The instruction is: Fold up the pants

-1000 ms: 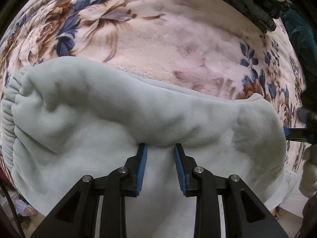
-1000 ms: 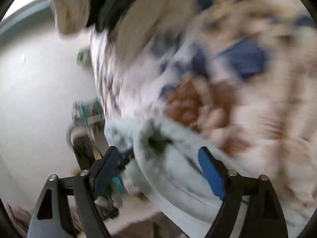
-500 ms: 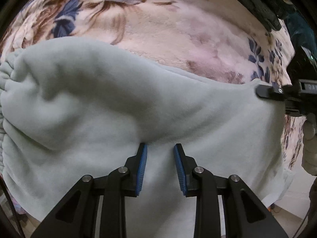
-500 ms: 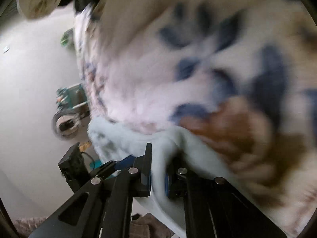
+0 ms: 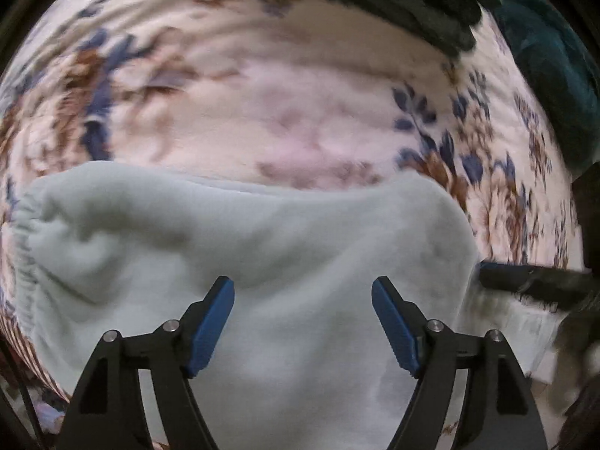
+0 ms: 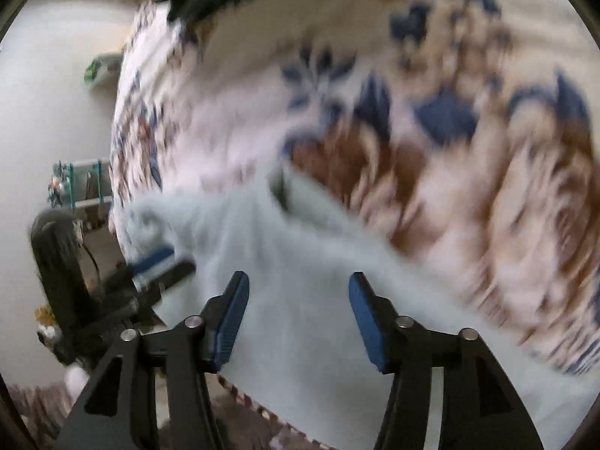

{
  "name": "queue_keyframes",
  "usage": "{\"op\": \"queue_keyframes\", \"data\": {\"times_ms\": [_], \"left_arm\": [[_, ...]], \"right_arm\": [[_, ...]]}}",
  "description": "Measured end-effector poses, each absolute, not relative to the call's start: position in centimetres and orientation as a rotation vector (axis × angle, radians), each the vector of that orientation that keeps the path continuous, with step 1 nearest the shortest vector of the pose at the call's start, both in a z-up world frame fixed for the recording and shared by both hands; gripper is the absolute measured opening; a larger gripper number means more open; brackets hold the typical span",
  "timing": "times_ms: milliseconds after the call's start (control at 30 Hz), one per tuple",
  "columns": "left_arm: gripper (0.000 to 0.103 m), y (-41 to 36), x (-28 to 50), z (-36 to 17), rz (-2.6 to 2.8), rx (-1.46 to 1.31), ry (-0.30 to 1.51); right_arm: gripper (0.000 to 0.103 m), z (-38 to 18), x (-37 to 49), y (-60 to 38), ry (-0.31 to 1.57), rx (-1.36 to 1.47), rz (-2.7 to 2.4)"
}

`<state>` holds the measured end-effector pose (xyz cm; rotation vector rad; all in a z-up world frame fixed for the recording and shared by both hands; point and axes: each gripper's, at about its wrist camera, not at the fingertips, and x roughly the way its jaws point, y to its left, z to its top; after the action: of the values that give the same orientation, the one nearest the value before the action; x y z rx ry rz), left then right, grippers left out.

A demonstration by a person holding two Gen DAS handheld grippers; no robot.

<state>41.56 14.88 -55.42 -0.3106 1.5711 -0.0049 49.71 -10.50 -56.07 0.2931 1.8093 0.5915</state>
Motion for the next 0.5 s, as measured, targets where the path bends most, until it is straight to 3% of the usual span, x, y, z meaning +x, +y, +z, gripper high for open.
{"op": "queue_keyframes", "data": {"times_ms": [67, 100, 133, 200, 267, 300, 333, 367, 400, 500], "left_arm": [[0.074, 13.5, 41.7, -56.1, -0.029, -0.277, 1.581], [0.075, 12.6, 41.8, -56.5, -0.038, -0.23, 1.585], [0.075, 11.7, 41.3, -56.7, -0.037, -0.197, 1.587], [0.075, 10.6, 40.8, -56.1, -0.045, -0.115, 1.573], [0.088, 9.2, 40.5, -55.4, -0.061, -0.057, 1.546], [0.096, 8.0, 40.2, -54.9, -0.075, -0.007, 1.534], [0.097, 6.9, 39.9, -54.5, -0.088, 0.041, 1.521], [0.097, 5.5, 39.6, -54.1, -0.104, 0.091, 1.507], [0.097, 3.9, 39.1, -53.7, -0.122, 0.136, 1.496], [0.097, -0.4, 37.6, -52.9, -0.161, 0.18, 1.485]], "right_arm": [[0.054, -58.3, 48.0, -10.7, 1.803, 0.198, 0.477], [0.029, -59.2, 47.8, -11.4, 1.768, 0.139, 0.383], [0.013, -60.2, 47.6, -12.5, 1.752, 0.16, 0.307], [0.013, -60.0, 47.0, -14.6, 1.722, 0.314, 0.269], [0.024, -57.9, 45.6, -16.7, 1.661, 0.422, 0.258], [0.043, -56.8, 44.8, -18.2, 1.622, 0.457, 0.238], [0.077, -55.6, 43.8, -19.8, 1.566, 0.503, 0.222], [0.093, -54.1, 42.2, -22.3, 1.476, 0.559, 0.188], [0.099, -52.8, 40.2, -25.2, 1.388, 0.594, 0.123], [0.099, -51.2, 35.1, -33.5, 1.295, 0.64, -0.102]]}}
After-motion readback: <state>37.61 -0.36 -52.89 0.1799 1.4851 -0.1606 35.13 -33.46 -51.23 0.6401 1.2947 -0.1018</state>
